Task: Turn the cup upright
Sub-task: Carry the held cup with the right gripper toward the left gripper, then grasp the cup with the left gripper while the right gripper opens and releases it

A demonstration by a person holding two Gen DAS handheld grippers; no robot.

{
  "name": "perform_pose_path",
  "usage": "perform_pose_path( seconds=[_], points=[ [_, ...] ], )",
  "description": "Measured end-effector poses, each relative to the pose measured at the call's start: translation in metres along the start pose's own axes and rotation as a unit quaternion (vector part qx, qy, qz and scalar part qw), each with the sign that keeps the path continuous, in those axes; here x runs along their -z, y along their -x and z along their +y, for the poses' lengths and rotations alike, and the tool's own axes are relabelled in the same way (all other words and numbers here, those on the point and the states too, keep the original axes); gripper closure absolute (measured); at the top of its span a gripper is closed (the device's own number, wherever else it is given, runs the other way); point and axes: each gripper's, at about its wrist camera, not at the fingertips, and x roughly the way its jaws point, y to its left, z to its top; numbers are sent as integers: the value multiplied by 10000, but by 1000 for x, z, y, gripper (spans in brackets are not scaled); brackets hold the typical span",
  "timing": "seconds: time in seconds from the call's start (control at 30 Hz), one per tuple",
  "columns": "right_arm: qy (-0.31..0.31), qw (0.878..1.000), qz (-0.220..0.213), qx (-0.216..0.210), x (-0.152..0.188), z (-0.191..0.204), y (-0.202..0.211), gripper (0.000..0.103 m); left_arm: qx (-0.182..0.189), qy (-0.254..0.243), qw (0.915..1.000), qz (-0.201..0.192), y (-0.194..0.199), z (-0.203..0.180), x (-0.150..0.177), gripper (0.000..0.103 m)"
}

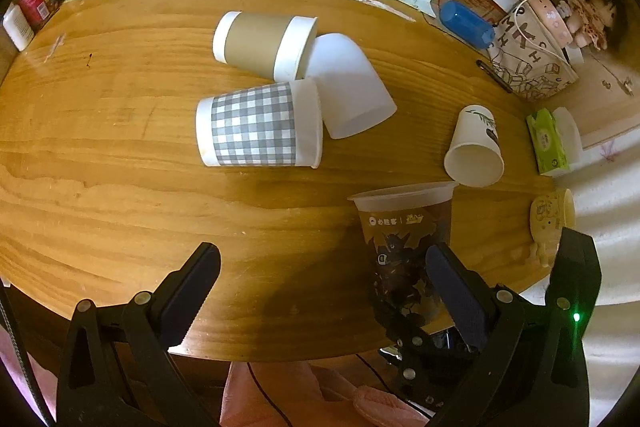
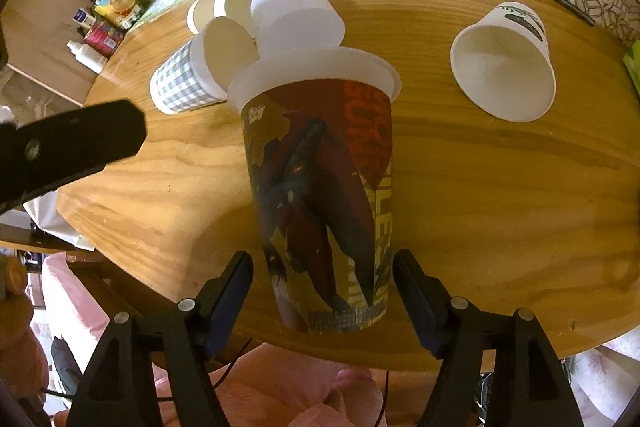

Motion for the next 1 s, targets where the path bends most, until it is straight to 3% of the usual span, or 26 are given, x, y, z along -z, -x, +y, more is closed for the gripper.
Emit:
perform_pose_path(
  seconds=[0.47,0.77,1.0],
  points=[
    [440,9989,-170,-72,19,18,13,23,306,89,9994,166,-14,-3,3,0],
    [697,9965,-442,97,46,18,29,23,179,-7,9997,144,-28,-18,-1,0],
    [776,9960,-417,158,61,15,32,23,222,87,9995,221,-42,-22,-4,0]
  ],
)
